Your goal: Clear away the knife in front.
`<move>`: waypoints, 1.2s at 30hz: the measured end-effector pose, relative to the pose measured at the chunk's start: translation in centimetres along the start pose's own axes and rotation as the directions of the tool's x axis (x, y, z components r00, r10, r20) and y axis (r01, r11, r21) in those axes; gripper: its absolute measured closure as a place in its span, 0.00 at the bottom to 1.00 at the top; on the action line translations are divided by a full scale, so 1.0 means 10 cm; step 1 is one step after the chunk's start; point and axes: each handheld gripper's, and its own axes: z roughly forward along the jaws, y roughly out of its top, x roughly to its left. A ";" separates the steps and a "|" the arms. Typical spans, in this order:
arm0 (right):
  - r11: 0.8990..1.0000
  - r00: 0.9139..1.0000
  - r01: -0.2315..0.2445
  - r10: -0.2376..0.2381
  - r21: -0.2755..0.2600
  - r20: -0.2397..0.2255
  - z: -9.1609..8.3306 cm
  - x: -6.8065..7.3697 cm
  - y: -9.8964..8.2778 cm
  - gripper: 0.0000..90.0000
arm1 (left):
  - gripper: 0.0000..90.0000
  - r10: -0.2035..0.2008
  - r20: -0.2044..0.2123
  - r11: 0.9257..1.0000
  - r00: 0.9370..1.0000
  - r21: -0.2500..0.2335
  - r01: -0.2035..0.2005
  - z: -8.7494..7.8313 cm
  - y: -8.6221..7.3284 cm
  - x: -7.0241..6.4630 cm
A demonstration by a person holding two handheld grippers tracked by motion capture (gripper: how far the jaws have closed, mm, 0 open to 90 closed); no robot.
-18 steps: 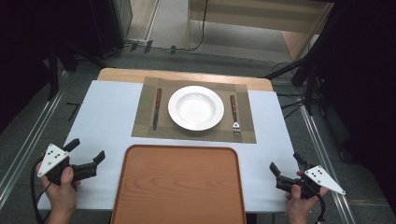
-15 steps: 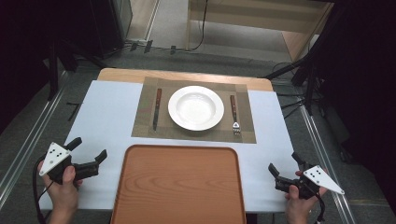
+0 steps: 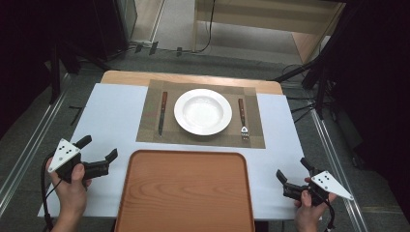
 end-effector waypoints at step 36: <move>1.000 1.000 0.029 -0.029 0.008 0.006 0.02 0.02 -0.01 0.00 | 0.00 0.065 0.079 0.998 0.995 -0.004 -0.065 0.69 0.64 -0.26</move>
